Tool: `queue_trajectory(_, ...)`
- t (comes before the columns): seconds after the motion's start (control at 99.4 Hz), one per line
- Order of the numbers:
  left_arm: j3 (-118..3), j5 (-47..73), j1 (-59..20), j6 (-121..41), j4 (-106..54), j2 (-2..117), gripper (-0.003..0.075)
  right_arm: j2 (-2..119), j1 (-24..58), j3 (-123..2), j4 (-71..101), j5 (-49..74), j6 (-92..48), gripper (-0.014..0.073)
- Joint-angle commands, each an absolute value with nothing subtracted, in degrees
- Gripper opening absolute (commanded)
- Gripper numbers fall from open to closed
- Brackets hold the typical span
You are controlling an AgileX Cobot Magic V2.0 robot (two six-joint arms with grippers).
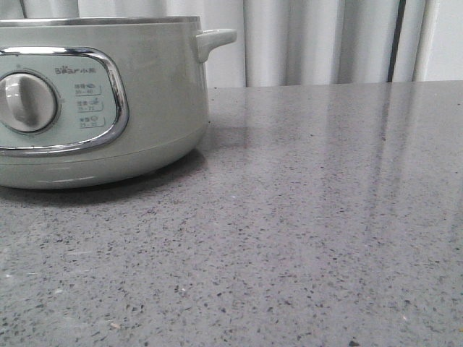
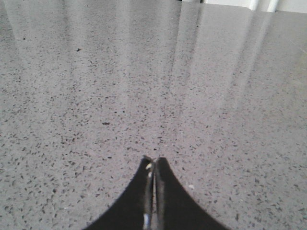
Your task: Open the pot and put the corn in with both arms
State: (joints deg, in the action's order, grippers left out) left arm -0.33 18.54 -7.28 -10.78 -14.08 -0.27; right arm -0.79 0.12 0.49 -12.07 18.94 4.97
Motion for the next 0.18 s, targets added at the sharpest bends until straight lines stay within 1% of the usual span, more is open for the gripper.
queue_trajectory(0.0,1.33,16.23,-7.03,-10.23,-14.90,-1.90,-0.0020,-1.88,-0.26,1.59,-12.18,17.82,4.97,-0.0053)
queue_trajectory(0.171,1.33,16.23,-7.03,-10.23,-14.90,-1.90,-0.0020,-1.88,-0.26,1.59,-12.18,17.82,4.97,-0.0053)
